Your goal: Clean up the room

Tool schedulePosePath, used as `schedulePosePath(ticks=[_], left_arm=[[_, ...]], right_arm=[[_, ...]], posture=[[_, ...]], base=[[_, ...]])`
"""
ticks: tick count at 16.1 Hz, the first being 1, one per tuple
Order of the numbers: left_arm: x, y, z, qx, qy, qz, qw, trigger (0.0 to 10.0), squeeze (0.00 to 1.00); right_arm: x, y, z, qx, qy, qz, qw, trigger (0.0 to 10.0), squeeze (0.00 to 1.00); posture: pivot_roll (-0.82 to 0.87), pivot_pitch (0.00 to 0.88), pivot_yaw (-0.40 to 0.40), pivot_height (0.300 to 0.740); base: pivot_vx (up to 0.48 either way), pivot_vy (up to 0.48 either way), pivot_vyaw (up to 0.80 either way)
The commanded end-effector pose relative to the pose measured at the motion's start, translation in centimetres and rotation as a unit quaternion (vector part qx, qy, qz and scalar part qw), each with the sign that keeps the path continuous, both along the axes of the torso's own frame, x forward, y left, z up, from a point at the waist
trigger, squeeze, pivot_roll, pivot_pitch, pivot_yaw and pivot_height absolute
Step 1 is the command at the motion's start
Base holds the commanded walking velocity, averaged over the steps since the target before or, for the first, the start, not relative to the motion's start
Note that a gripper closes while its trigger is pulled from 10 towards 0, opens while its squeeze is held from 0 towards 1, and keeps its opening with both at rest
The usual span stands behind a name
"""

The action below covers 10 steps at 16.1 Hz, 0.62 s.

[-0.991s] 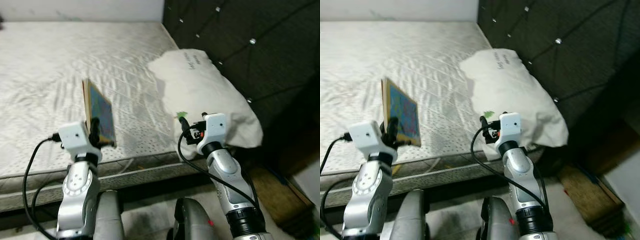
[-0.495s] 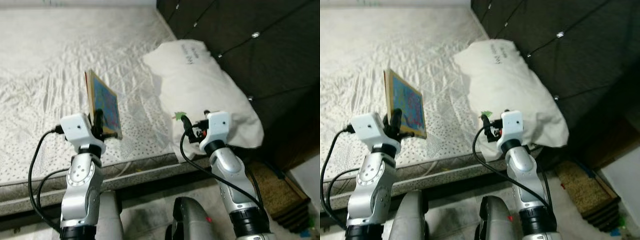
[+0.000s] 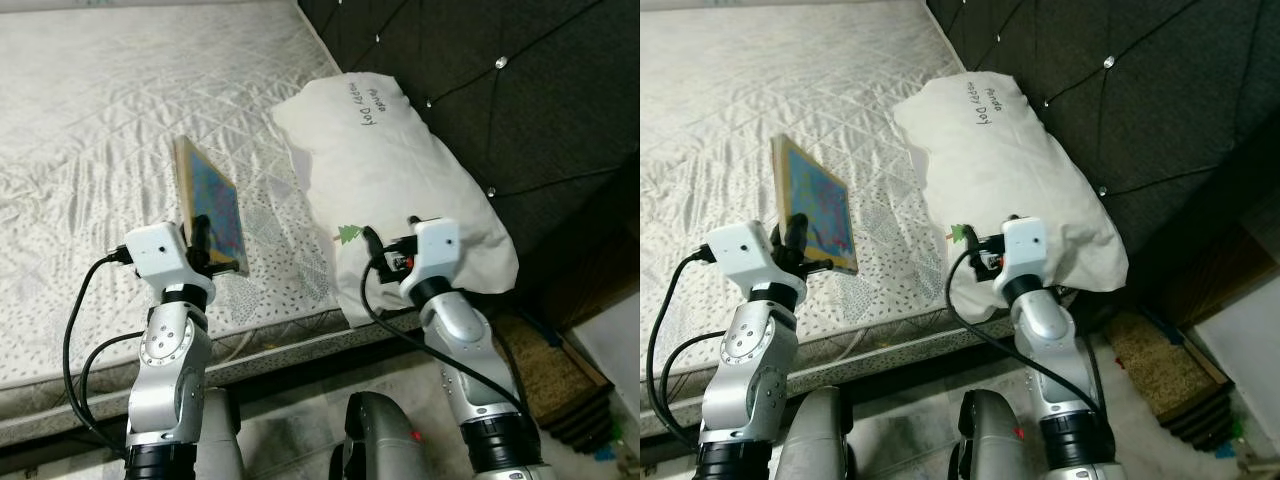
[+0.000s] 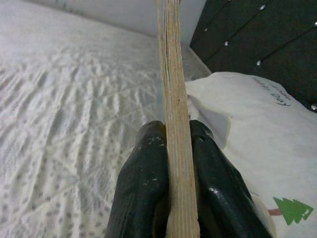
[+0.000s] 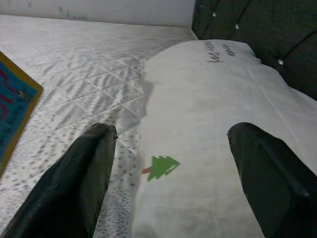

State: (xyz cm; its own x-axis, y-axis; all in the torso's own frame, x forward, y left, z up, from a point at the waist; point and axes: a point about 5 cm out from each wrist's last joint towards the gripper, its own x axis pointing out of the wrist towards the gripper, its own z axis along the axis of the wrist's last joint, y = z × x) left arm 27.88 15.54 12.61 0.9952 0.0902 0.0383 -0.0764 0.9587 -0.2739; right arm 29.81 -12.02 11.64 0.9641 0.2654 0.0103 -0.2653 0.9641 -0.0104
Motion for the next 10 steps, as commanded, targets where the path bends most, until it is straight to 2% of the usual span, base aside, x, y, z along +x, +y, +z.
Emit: schedulePosePath(ticks=[1, 2, 3, 7, 9, 10], left_arm=[[0.4, -1.5, 0.3, -0.055, -0.002, -0.010, 0.998, 10.0, 0.00], [0.6, -1.7, 0.1, -0.086, 0.006, -0.010, 0.996, 10.0, 0.00], [0.8, -1.8, -0.1, -0.098, 0.012, -0.011, 0.995, 10.0, 0.00], [1.9, -2.2, 0.0, -0.129, 0.015, -0.014, 0.991, 10.0, 0.00], [2.9, -2.2, 0.1, -0.158, 0.014, -0.010, 0.987, 10.0, 0.00], [2.9, -2.2, 0.1, -0.160, 0.014, -0.010, 0.987, 10.0, 0.00]], right_arm=[[-0.1, -0.2, 0.1, -0.002, 0.000, -0.002, 1.000, 10.0, 0.00], [-0.1, -0.2, 0.1, -0.002, 0.001, -0.002, 1.000, 10.0, 0.00], [-0.1, -0.2, 0.1, -0.002, 0.001, -0.001, 1.000, 10.0, 0.00], [-0.5, -0.2, 0.3, -0.001, -0.001, 0.003, 1.000, 10.0, 0.00], [-0.8, -0.6, 0.5, -0.003, -0.004, 0.003, 1.000, 10.0, 0.00], [-0.8, -0.6, 0.6, -0.003, -0.005, 0.004, 1.000, 10.0, 0.00]], posture=[[0.01, 0.122, -0.087, 0.631], [0.01, 0.122, -0.087, 0.631], [0.01, 0.122, -0.087, 0.626], [-0.01, 0.132, -0.089, 0.601], [-0.01, 0.137, -0.092, 0.601], [-0.01, 0.137, -0.092, 0.601]], base=[[0.000, 0.000, 0.00], [0.000, 0.000, 0.00], [0.000, 0.000, 0.00], [0.000, 0.000, 0.00], [0.000, 0.000, 0.00], [0.000, 0.000, 0.00]])
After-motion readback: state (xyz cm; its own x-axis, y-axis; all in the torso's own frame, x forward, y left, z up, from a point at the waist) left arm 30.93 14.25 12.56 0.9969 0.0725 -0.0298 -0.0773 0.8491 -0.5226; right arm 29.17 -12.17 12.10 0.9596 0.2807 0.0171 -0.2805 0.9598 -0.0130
